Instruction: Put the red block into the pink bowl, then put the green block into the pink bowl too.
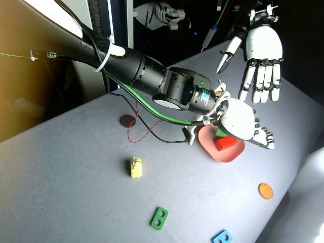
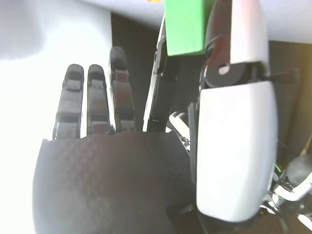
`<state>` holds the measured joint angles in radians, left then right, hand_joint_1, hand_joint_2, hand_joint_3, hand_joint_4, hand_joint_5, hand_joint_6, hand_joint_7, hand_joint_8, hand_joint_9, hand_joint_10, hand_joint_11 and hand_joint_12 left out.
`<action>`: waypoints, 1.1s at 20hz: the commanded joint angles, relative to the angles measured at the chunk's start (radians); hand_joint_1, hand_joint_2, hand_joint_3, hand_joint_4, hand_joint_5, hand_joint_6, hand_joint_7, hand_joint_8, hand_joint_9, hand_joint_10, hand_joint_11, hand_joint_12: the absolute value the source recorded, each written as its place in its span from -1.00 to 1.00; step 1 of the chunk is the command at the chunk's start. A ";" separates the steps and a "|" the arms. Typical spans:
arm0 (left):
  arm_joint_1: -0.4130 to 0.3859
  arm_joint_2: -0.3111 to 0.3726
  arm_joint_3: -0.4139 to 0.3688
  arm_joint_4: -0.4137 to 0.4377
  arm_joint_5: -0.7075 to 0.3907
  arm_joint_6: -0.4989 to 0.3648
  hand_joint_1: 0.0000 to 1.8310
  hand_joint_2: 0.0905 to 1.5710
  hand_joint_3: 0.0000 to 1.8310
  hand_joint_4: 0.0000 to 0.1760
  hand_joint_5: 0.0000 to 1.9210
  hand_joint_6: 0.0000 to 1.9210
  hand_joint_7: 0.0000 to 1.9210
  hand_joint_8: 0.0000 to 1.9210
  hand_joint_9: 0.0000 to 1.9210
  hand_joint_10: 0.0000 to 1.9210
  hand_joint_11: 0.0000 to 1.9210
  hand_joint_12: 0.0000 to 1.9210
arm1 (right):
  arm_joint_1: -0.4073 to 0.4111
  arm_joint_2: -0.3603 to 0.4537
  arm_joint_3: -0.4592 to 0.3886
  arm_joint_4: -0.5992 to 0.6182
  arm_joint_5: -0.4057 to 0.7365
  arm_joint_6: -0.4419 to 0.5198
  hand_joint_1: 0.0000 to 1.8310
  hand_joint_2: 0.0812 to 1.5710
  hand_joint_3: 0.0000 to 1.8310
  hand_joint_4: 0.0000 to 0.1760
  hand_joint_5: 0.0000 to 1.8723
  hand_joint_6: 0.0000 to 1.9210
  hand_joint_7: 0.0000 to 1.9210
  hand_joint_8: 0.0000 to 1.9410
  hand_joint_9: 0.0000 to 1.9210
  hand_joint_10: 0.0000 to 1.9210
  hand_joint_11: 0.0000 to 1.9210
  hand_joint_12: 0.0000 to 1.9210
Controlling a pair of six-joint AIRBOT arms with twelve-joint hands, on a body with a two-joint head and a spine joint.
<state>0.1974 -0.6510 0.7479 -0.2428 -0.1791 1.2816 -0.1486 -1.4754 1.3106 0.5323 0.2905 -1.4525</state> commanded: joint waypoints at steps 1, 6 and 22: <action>-0.019 0.007 0.004 0.004 -0.101 0.001 -0.84 0.36 -1.00 -0.19 -0.51 -1.00 -0.71 -1.00 -0.80 -0.99 -1.00 -0.72 | 0.007 0.010 0.002 -0.015 0.104 0.006 0.21 0.17 -0.99 1.00 0.60 -1.00 -0.74 -1.00 -1.00 -1.00 -1.00 -1.00; -0.024 0.005 0.004 0.004 -0.097 0.003 -0.81 0.37 -1.00 -0.21 -0.51 -1.00 -0.73 -1.00 -0.82 -1.00 -1.00 -0.77 | 0.006 0.011 0.006 -0.020 0.103 0.010 -0.19 0.07 -1.00 1.00 -0.10 -1.00 -0.82 -1.00 -1.00 -1.00 -1.00 -1.00; -0.034 0.001 0.004 -0.033 -0.093 0.025 -0.80 0.36 -1.00 -0.38 -0.53 -1.00 -0.69 -0.99 -0.80 -0.98 -1.00 -0.99 | 0.055 0.110 -0.029 -0.100 0.081 0.072 -0.58 -0.12 -1.00 1.00 -0.73 -1.00 -0.96 -1.00 -1.00 -1.00 -1.00 -1.00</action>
<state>0.1753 -0.6571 0.7479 -0.2787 -0.1703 1.3067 -0.1005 -1.3640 1.2774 0.4313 0.2642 -1.3811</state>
